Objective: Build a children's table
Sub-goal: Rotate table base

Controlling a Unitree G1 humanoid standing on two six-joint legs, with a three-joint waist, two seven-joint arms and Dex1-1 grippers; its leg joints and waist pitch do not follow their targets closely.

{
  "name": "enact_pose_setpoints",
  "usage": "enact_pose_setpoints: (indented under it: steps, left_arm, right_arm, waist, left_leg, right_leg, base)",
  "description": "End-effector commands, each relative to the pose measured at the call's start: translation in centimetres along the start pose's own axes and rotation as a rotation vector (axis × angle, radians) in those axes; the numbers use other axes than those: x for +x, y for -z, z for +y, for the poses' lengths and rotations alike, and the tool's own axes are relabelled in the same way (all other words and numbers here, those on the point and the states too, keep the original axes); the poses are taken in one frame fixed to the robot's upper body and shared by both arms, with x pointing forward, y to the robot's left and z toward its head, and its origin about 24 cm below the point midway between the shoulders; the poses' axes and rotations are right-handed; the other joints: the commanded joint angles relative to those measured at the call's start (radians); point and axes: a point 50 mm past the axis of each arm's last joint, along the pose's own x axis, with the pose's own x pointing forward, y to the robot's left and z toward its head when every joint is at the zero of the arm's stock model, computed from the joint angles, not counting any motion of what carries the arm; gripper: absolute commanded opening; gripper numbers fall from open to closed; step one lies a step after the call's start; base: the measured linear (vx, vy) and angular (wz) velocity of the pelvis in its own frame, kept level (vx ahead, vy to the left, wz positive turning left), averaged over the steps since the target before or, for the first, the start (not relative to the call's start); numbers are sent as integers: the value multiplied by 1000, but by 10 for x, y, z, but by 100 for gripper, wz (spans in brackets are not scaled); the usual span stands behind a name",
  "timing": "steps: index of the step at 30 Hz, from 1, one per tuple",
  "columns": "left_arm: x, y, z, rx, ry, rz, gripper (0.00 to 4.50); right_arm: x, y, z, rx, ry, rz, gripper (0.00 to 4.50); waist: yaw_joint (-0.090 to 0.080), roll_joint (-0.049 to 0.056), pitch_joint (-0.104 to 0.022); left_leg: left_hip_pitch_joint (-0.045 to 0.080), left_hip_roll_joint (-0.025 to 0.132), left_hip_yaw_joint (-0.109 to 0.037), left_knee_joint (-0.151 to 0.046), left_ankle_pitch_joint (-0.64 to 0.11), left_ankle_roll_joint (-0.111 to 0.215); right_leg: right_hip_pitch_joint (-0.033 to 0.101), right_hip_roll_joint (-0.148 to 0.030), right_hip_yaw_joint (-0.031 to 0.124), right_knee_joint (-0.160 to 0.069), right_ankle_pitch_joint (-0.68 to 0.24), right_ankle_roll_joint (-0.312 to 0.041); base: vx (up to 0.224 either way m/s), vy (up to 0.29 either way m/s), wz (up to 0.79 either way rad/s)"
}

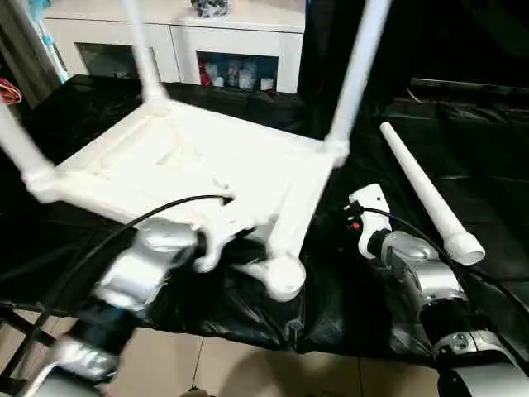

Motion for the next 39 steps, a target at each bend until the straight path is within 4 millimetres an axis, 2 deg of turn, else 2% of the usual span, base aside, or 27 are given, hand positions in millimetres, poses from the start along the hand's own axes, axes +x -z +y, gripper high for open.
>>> enact_pose_setpoints:
  steps: [1, 6, 7, 11, 16, 17, 20, 22, 23, 25, 28, 30, 32, 33, 34, 35, 36, 37, 38, 39]
  left_arm:
    - [10, -9, 2, 38, -15, -20, 72]
    - [19, -14, -4, 32, 20, -42, 72]
    - [22, -15, -5, 31, 28, -47, 72]
    - [29, -16, -7, 43, 32, -46, 72]
    - [32, -15, 4, 74, -75, -36, 72]
    - [31, -16, 8, 81, -113, -46, 72]
    - [29, -19, 14, 87, -168, -69, 72]
    - [27, -22, 18, 84, -211, -108, 72]
    - [27, -23, 19, 82, -220, -119, 72]
    - [27, -23, 19, 84, -224, -125, 72]
    - [30, -22, 19, 85, -235, -140, 72]
    - [32, -23, 20, 87, -254, -167, 72]
    - [32, -28, 21, 83, -274, -214, 72]
    - [32, -28, 21, 83, -274, -214, 72]
    - [32, -30, 21, 79, -282, -236, 72]
    - [32, -30, 21, 79, -282, -236, 72]
    - [28, -36, 21, 55, -294, -293, 72]
    - [20, -44, 24, -2, -350, -385, 72]
    - [20, -44, 24, -2, -350, -385, 89]
    - [11, -47, 27, -61, -407, -464, 89]
  right_arm:
    - [10, -11, 12, -22, -64, -34, 397]
    - [13, -11, 17, -21, -80, -38, 397]
    - [15, -12, 19, -21, -87, -38, 397]
    - [20, -13, 26, -29, -109, -41, 397]
    - [28, -18, 34, -19, -125, -62, 397]
    - [30, -21, 35, -16, -116, -79, 397]
    - [29, -26, 31, -16, -78, -120, 397]
    - [22, -37, 18, -16, 0, -189, 397]
    - [19, -40, 14, -17, 23, -211, 397]
    - [14, -42, 9, -18, 41, -224, 397]
    - [1, -45, -1, -40, 72, -247, 397]
    - [-10, -45, -6, -53, 97, -249, 397]
    - [-20, -43, -9, -56, 124, -239, 397]
    - [-20, -43, -9, -56, 124, -239, 397]
    - [-24, -42, -9, -55, 133, -233, 397]
    - [-24, -42, -9, -55, 133, -233, 397]
    - [-28, -40, -9, -53, 153, -220, 397]
    - [-33, -36, -9, -39, 181, -206, 397]
    - [-33, -36, -9, -39, 181, -206, 397]
    - [-39, -32, -8, -36, 215, -196, 397]
  waist:
    - [8, -3, -68]
    - [8, -2, -68]
    - [8, 3, -68]
    - [6, 2, -68]
    - [2, 1, -67]
    - [0, -6, -67]
    - [1, -3, -67]
    - [3, -11, -70]
    - [8, -9, -74]
    - [11, -10, -77]
    - [18, -5, -76]
    - [27, -7, -75]
    - [37, 3, -72]
    - [40, -3, -73]
    - [39, -2, -73]
    - [38, -2, -72]
    - [35, 2, -69]
    - [32, 0, -69]
    - [35, 0, -70]
    - [31, 2, -69]
  left_leg:
    - [3, 8, 2, -63, -221, 22]
    - [3, 10, 2, -63, -226, 23]
    - [3, 10, 1, -63, -228, 22]
    - [4, 10, 1, -64, -248, 19]
    - [1, 10, -2, -66, -271, 13]
    - [2, 9, -2, -65, -272, 16]
    - [0, 10, -2, -64, -255, 19]
    - [2, 11, 0, -63, -234, 26]
    - [1, 12, 0, -60, -191, 37]
    - [-2, 12, 2, -55, -156, 56]
    - [-2, 12, 3, -53, -132, 79]
    - [1, 11, 6, -52, -141, 80]
    - [5, 12, 6, -54, -170, 66]
    - [5, 12, 5, -56, -173, 57]
    - [0, 11, 2, -58, -182, 46]
    - [1, 10, 3, -58, -194, 41]
    - [1, 10, 2, -60, -218, 30]
    - [1, 11, 2, -61, -225, 21]
    - [-1, 11, 1, -60, -223, 22]
    - [1, 12, 1, -61, -238, 21]
  right_leg:
    - [57, -38, 35, -69, -187, -227]
    - [56, -38, 35, -68, -178, -235]
    - [56, -38, 34, -68, -177, -235]
    - [56, -38, 33, -70, -191, -236]
    - [58, -40, 32, -74, -234, -219]
    - [55, -40, 32, -77, -250, -214]
    - [55, -42, 33, -75, -242, -213]
    - [54, -43, 34, -73, -216, -219]
    - [55, -41, 34, -63, -146, -233]
    - [56, -39, 34, -55, -73, -247]
    - [56, -38, 35, -52, -27, -253]
    - [56, -37, 35, -55, -41, -246]
    - [53, -36, 37, -62, -81, -227]
    - [56, -35, 37, -62, -83, -219]
    - [58, -36, 35, -63, -97, -214]
    - [56, -36, 35, -64, -112, -214]
    - [55, -36, 35, -70, -144, -208]
    - [57, -35, 36, -68, -151, -209]
    - [58, -37, 35, -68, -149, -209]
    - [54, -37, 34, -72, -175, -204]
  base:
    - [0, 0, 0]
    - [0, 0, 0]
    - [0, 0, 0]
    - [0, 0, 0]
    - [0, 0, 0]
    - [0, 0, 0]
    - [0, 0, 0]
    - [0, 0, 0]
    - [0, 0, 0]
    - [0, 0, 0]
    - [0, 0, 0]
    - [0, 0, 0]
    - [0, 0, 0]
    - [0, 0, 0]
    - [0, 0, 0]
    - [0, 0, 0]
    - [0, 0, 0]
    - [0, 0, 0]
    - [0, 0, 0]
    - [0, 0, 0]
